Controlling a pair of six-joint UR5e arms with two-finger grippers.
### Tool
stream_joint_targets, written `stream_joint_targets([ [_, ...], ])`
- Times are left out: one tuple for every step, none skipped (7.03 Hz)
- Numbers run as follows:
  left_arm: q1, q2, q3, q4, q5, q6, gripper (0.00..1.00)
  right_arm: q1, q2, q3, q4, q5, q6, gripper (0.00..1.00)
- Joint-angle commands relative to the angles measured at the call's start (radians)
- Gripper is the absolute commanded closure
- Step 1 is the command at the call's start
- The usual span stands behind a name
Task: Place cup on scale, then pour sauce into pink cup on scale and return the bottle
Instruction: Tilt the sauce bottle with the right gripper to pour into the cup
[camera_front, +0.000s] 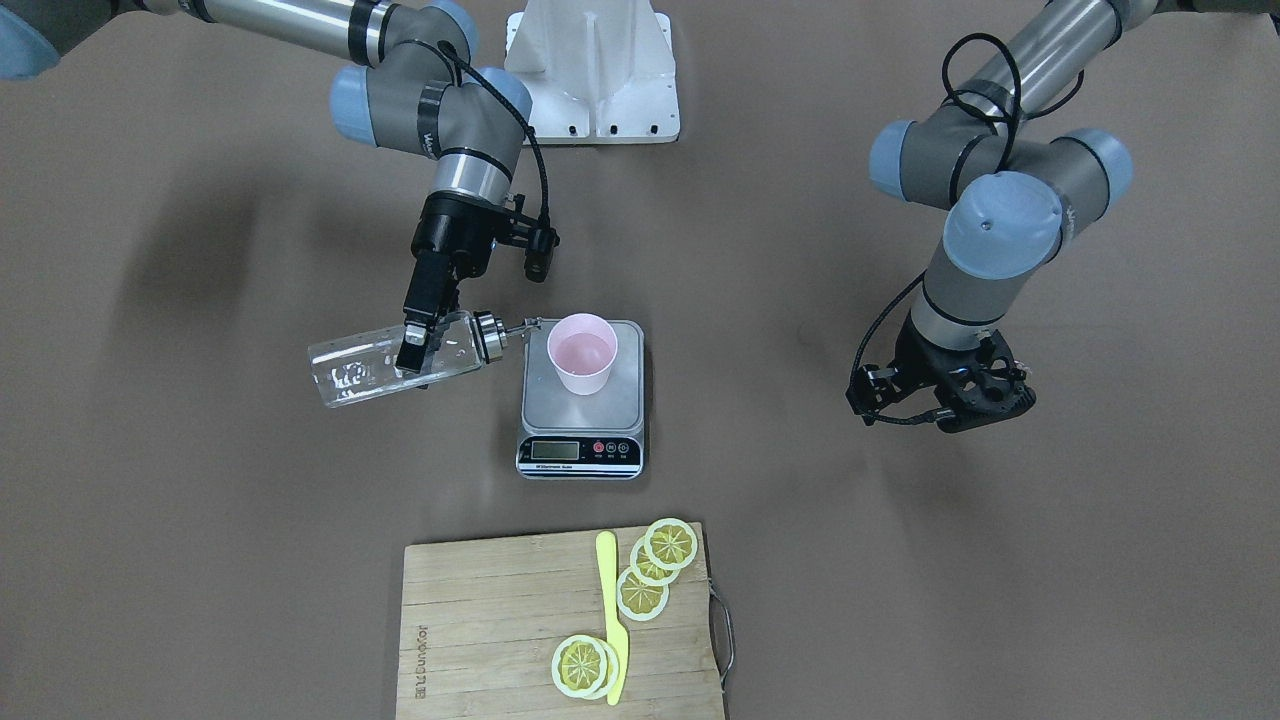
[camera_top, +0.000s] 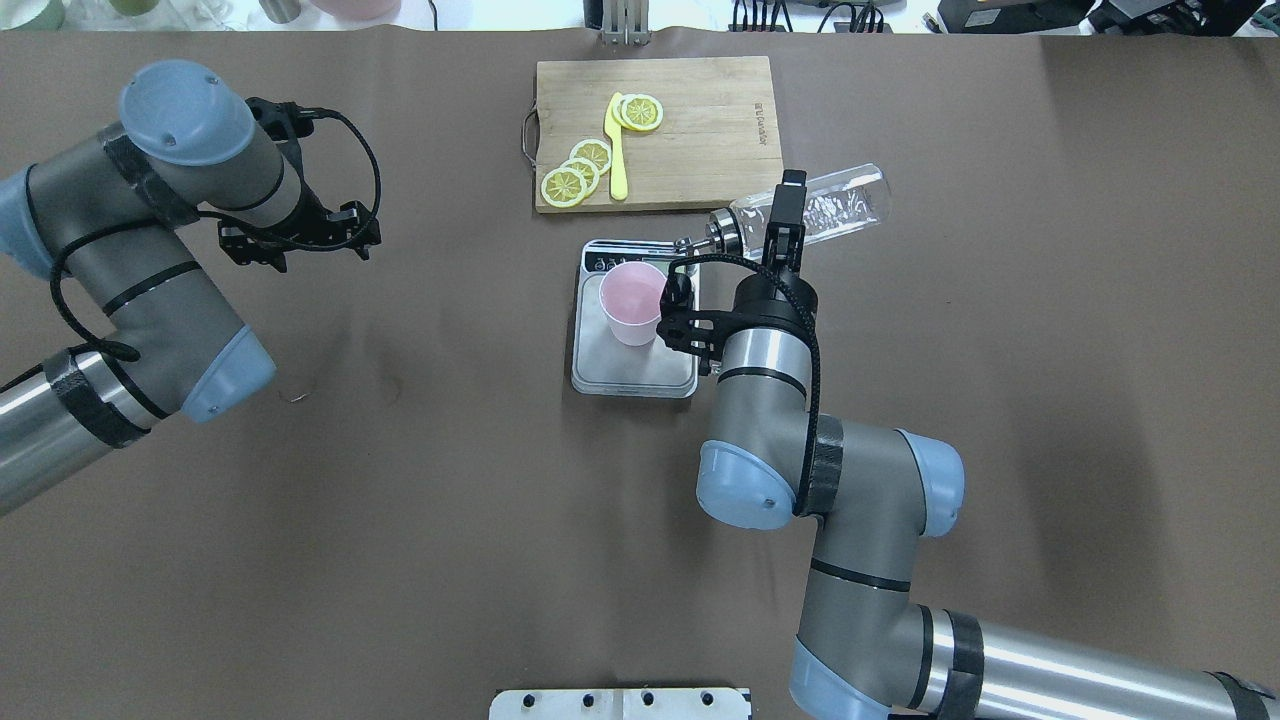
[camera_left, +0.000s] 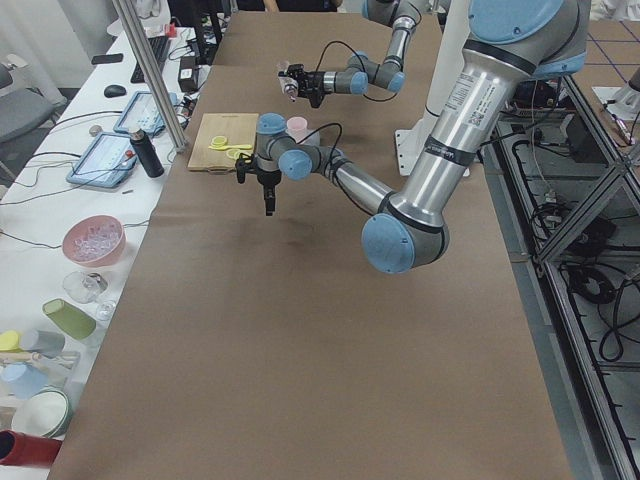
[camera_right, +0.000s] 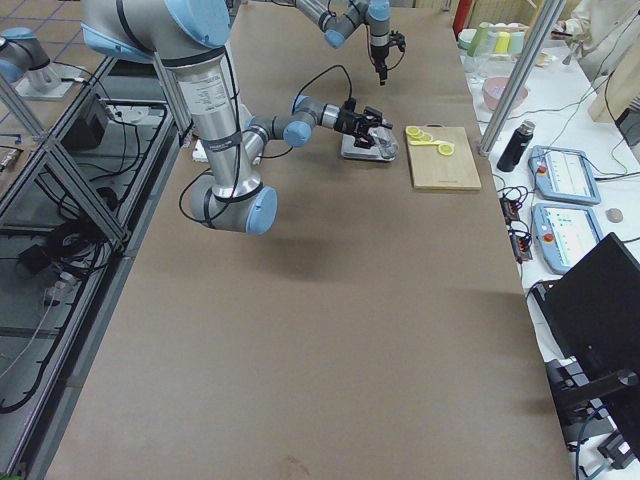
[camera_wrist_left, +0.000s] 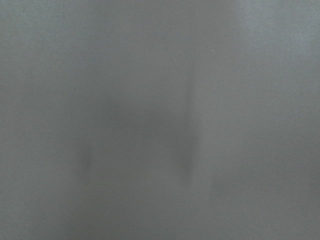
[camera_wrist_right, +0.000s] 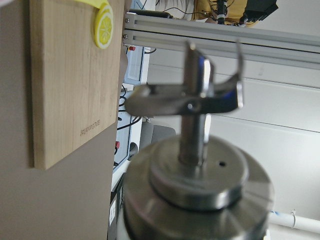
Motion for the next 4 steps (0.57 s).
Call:
stream_joint_targets([
  [-0.006,0.000,0.006,-0.001,-0.001,0.002,0.02,-0.012,0.002,-0.020,-0.001,-0.054,-0.033,1.00],
  [-0.006,0.000,0.007,-0.001,-0.001,0.002,0.02,-0.017,0.002,-0.022,-0.001,-0.078,-0.053,1.00],
  [-0.006,0.002,0.007,-0.001,-0.001,0.002,0.02,-0.017,0.002,-0.022,-0.001,-0.086,-0.071,1.00],
  [-0.006,0.002,0.013,-0.005,-0.001,0.002,0.02,-0.017,0.002,-0.025,-0.001,-0.098,-0.079,1.00],
])
